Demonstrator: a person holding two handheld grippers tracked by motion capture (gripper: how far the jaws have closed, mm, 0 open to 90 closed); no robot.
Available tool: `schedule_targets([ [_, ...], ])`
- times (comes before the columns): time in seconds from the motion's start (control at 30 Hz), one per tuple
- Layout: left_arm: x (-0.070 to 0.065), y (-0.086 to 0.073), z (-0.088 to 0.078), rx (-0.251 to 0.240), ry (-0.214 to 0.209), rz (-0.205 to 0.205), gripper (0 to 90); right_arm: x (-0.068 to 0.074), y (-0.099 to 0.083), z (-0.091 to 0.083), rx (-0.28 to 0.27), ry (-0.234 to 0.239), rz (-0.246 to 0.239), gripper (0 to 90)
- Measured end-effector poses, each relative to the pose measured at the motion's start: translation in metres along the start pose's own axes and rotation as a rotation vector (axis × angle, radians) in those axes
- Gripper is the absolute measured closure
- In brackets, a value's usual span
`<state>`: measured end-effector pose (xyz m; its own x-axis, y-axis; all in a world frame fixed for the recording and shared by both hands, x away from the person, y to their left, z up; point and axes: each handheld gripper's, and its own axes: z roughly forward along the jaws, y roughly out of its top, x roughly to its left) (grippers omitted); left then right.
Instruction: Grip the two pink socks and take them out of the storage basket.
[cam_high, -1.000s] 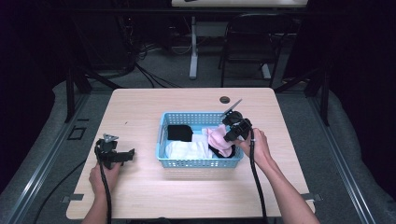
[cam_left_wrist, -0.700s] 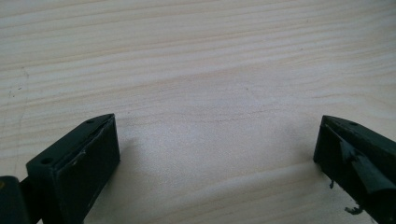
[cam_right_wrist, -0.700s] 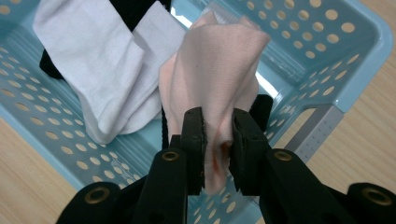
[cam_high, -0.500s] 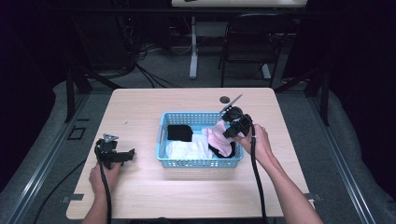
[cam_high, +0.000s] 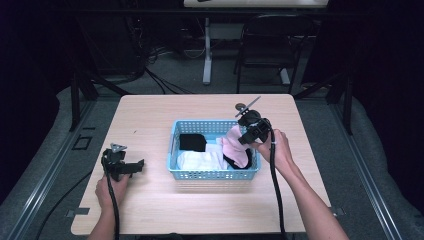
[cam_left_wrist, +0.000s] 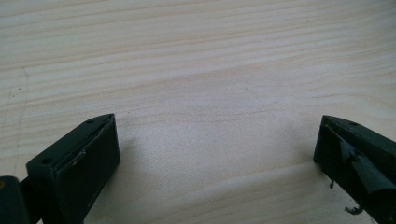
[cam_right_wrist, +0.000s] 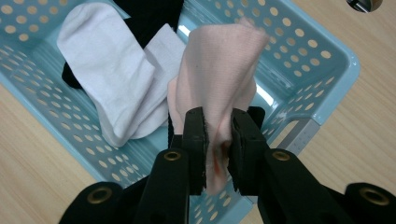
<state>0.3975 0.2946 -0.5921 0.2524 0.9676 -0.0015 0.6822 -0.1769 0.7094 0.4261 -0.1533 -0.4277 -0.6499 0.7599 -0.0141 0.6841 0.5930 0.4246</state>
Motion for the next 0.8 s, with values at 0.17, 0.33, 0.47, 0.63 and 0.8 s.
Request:
schedule_targets([
  [0.17, 0.0, 0.0, 0.0, -0.001, 0.0, -0.001, 0.2, -0.001, 0.002, -0.006, -0.02, 0.003, 0.012, 77.8],
  [0.33, 0.0, 0.0, 0.0, 0.0, 0.0, 0.0, 0.1, -0.005, 0.002, -0.013, -0.023, 0.01, 0.013, 77.8],
  [0.47, 0.0, 0.0, 0.0, -0.002, 0.0, -0.003, 0.2, -0.01, 0.002, -0.023, -0.035, 0.011, 0.023, 77.7],
  [0.63, 0.0, 0.0, 0.0, -0.003, 0.0, -0.003, 0.2, -0.015, 0.001, -0.031, -0.043, 0.017, 0.033, 77.6],
  [0.8, 0.0, 0.0, 0.0, -0.003, 0.0, -0.003, 0.2, -0.025, -0.001, -0.048, -0.049, 0.006, 0.044, 77.5],
])
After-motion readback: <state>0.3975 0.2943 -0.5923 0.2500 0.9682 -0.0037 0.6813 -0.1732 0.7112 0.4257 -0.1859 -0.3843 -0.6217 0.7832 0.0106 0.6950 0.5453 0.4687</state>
